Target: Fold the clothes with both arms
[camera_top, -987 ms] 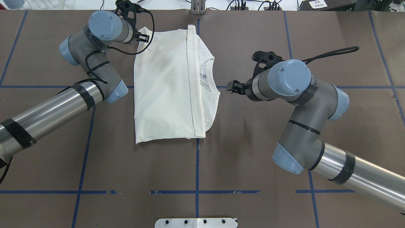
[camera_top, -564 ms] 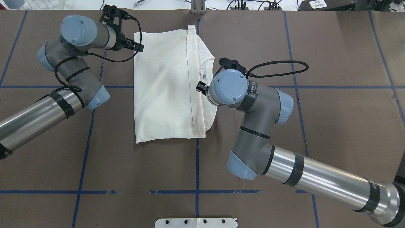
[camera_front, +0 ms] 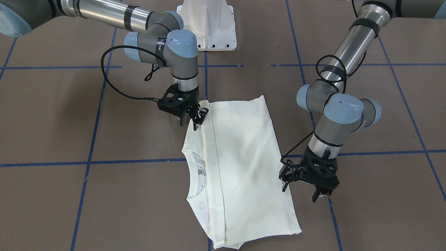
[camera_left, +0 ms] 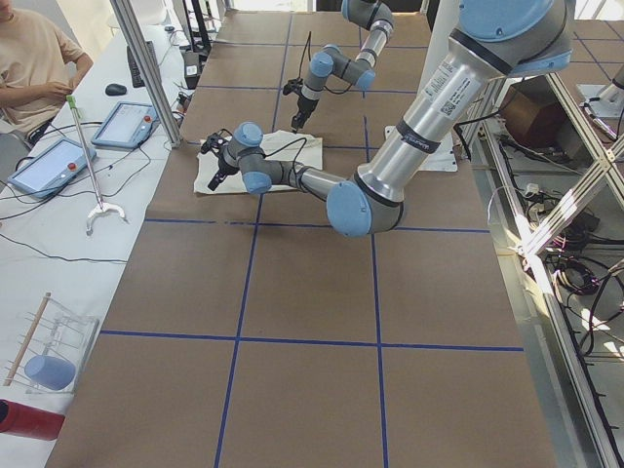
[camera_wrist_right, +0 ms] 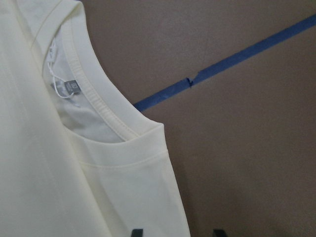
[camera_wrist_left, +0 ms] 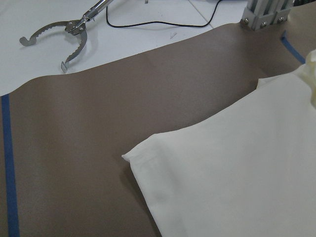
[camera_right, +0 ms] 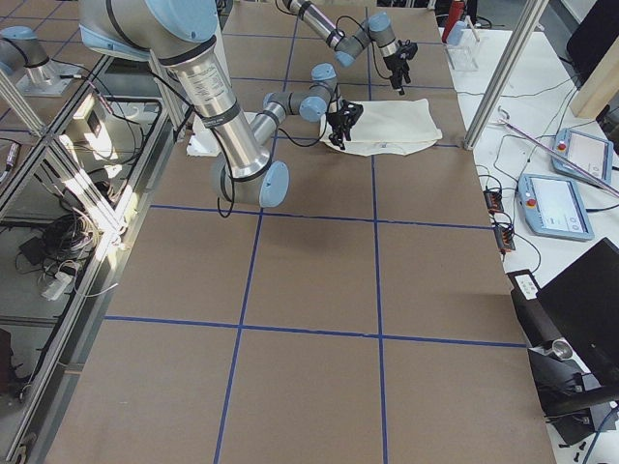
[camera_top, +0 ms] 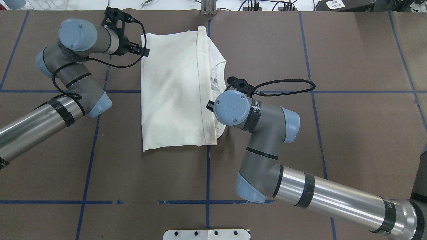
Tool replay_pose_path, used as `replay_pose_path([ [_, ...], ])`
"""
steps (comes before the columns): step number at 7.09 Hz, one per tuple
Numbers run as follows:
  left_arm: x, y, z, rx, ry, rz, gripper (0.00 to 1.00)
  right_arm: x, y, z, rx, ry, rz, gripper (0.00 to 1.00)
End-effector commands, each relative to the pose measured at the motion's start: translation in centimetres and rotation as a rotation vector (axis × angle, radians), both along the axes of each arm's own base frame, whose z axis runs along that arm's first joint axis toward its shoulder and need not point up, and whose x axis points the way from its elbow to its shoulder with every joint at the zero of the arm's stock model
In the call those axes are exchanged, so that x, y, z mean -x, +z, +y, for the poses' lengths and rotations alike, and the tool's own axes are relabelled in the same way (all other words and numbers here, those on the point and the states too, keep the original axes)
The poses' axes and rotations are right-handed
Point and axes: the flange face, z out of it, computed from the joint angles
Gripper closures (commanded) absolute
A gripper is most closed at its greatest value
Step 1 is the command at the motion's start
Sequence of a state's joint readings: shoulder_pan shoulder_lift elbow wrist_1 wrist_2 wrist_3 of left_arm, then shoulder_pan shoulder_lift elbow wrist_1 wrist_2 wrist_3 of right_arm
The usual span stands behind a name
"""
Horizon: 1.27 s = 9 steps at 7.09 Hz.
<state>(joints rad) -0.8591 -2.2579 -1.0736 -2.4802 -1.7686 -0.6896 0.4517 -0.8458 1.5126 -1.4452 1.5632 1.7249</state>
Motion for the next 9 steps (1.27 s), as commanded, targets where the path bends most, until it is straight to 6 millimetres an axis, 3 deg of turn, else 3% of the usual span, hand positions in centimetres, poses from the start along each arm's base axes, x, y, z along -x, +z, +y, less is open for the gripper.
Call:
replay_pose_path([
  [1,0.0,0.1,0.0,0.001,0.0,0.0,0.0,0.6,0.2,0.8,-0.009,0.0,0.014,0.45],
  [8,0.0,0.2,0.0,0.003,-0.002,-0.003,0.0,2.0,0.5,2.2,-0.023,-0.009,0.025,0.5],
  [9,0.0,0.2,0.0,0.003,-0.002,-0.003,0.0,2.0,0.4,2.2,-0.023,-0.008,0.021,0.59],
])
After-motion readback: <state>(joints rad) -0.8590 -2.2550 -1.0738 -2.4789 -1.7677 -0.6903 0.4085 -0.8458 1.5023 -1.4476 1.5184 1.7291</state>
